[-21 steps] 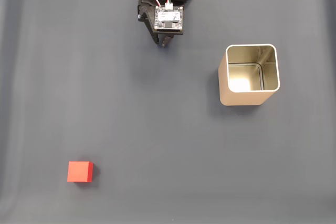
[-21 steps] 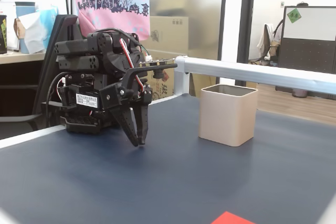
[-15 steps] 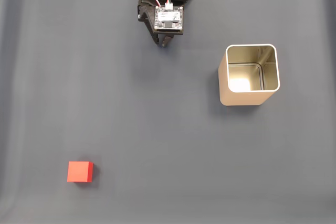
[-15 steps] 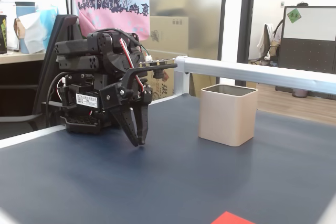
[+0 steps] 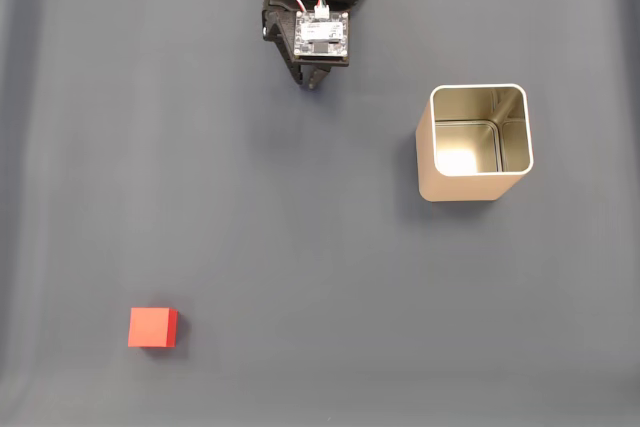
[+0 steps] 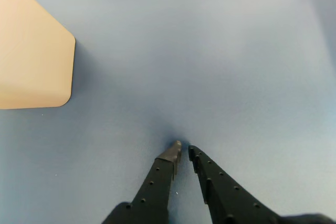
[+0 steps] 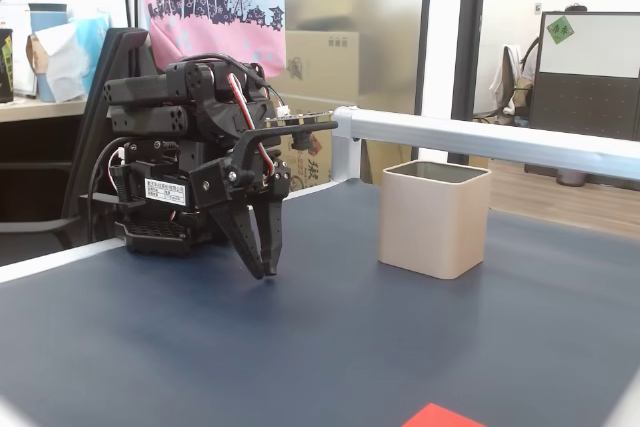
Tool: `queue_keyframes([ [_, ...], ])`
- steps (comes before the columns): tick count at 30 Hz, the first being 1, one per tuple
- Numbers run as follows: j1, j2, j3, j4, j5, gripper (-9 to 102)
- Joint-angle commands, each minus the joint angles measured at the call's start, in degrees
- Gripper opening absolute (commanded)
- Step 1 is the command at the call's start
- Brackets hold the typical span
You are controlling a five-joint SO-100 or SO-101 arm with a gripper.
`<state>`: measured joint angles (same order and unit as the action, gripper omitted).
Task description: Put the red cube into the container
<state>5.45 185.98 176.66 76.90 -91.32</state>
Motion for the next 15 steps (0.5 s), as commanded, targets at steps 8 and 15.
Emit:
queue_keyframes([
  [8, -1.1, 4.6, 0.6, 0.4, -0.4, 0],
  [15, -0.3, -0.1, 0.6, -11.0, 1.0, 0],
])
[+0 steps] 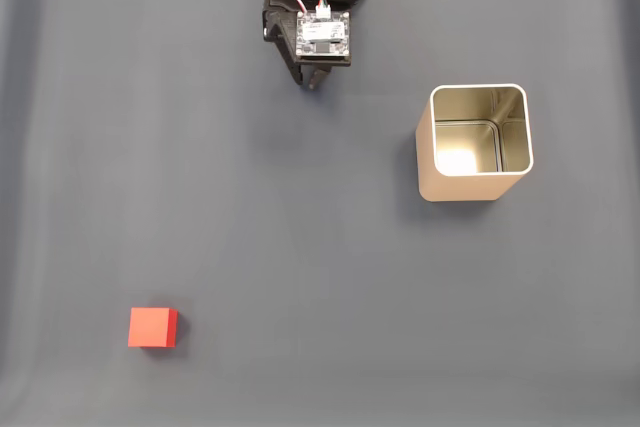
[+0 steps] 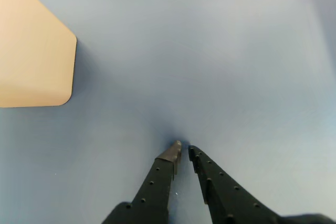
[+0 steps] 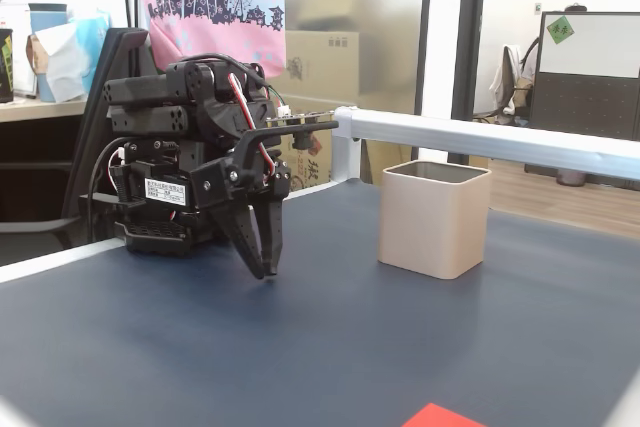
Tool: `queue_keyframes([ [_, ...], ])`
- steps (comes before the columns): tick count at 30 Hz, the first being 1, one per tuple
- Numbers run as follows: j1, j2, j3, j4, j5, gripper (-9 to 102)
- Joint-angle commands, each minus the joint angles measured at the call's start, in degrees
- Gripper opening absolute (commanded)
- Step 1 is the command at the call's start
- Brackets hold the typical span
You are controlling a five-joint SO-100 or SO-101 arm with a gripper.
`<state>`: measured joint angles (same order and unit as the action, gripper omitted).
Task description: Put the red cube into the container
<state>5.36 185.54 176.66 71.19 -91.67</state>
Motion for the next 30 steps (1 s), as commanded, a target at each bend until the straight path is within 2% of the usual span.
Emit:
queue_keyframes([
  [1, 0.1, -0.9, 0.6, -8.3, 1.4, 0],
  [7, 1.9, -10.6, 0.0, -27.9, -0.4, 0],
  [10, 3.2, -17.6, -4.0, -34.2, -1.2, 0],
  [13, 4.6, -25.1, -11.3, -34.5, -1.9, 0],
  [20, 9.2, -45.2, -33.0, -29.2, -4.3, 0],
  [30, 18.5, -71.1, -58.6, -29.2, -10.3, 3],
])
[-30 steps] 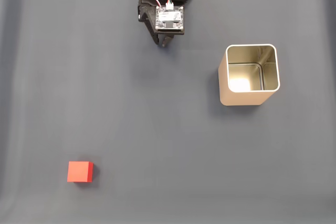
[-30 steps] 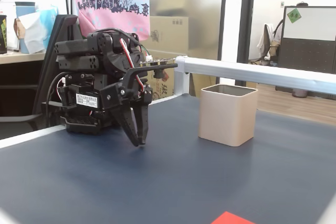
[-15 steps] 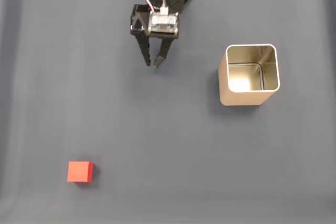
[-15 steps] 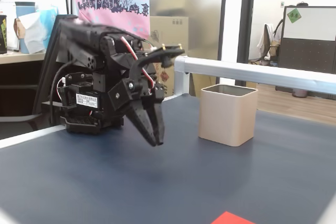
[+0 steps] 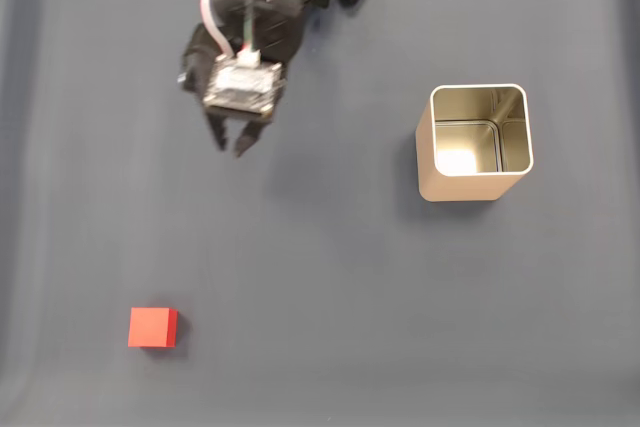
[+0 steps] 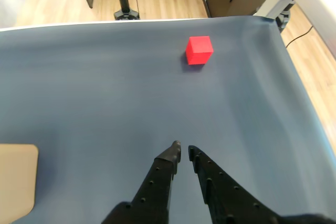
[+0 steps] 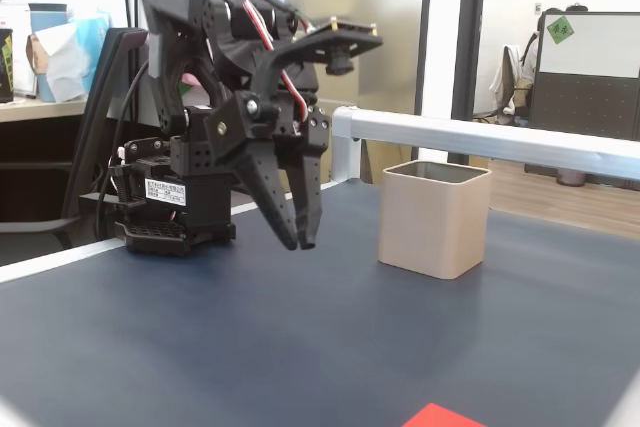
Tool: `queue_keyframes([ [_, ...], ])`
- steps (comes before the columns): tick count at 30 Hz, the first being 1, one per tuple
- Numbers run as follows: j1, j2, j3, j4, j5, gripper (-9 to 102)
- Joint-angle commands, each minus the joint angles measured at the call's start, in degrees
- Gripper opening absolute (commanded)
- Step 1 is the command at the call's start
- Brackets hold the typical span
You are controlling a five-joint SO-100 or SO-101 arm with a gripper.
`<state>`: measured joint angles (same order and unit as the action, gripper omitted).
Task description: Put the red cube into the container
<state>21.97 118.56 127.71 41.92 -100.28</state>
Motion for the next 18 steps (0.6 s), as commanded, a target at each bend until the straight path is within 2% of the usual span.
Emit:
queue_keyframes([
  [1, 2.7, -7.1, -12.8, 0.0, -2.0, 3],
  [6, 5.6, -19.1, -26.4, 0.4, -2.8, 10],
  [11, 6.6, -26.8, -33.4, -0.5, -4.0, 18],
  [18, 8.1, -34.3, -35.9, -11.2, -4.4, 37],
])
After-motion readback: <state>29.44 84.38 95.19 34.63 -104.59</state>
